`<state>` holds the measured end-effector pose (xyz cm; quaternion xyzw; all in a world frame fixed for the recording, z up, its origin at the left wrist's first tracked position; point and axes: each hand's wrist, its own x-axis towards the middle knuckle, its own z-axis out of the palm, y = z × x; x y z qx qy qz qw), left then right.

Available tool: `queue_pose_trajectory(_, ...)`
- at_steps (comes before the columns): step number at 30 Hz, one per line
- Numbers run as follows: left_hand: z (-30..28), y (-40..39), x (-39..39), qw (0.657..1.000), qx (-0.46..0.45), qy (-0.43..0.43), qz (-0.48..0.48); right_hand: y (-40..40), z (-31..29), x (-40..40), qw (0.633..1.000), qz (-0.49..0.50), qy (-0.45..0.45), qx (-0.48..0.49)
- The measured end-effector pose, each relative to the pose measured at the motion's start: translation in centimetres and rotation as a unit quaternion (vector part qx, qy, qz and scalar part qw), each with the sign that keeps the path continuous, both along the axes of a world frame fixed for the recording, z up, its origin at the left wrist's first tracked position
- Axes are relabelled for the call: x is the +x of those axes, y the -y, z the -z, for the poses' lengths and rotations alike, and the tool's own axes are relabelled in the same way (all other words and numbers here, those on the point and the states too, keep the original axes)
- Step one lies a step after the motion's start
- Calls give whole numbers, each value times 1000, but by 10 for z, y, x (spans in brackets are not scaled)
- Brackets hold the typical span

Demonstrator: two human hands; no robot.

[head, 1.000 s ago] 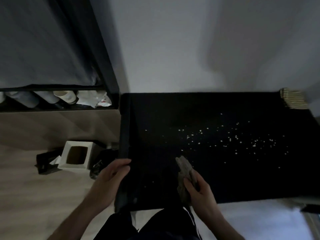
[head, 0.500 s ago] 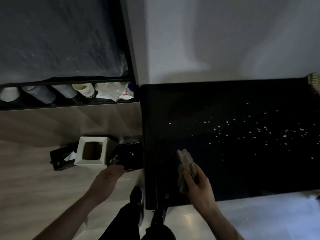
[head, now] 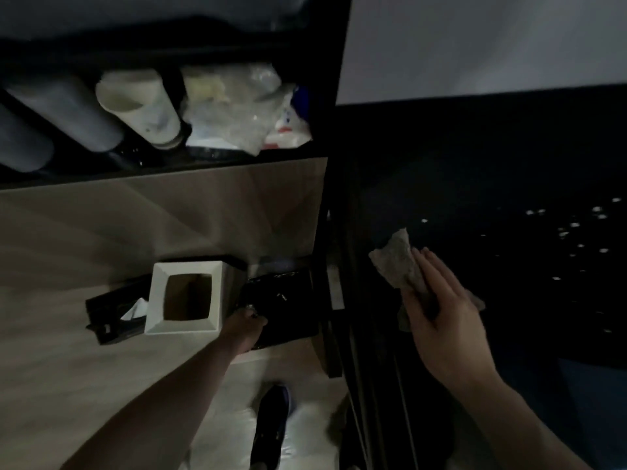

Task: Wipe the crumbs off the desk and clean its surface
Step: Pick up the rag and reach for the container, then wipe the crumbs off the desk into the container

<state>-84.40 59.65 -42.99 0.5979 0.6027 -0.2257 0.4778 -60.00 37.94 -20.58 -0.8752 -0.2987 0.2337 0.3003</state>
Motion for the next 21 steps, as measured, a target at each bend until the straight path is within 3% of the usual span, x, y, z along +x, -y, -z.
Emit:
queue_pose_trajectory(3, 79, -18, -7, 1000, -3, -9, 3, -8, 30, -16, 990, -32, 131, -45)
queue_pose_trajectory(6, 159, -27, -27, 999, -26, -34, -19, -10, 39, -21, 986, -21, 157, -50)
queue_pose_trajectory(13, 208, -13, -12, 996, -24, -47, -77, -14, 48, -25, 976, -19, 215, -40)
queue_pose_trajectory(17, 246, -17, -22, 997, 23, -69, -26, -15, 51, -24, 971, -15, 236, -33)
queue_pose_trajectory(21, 246, -14, -32, 996, 55, -65, 19, -14, 50, -25, 970, -14, 237, -44)
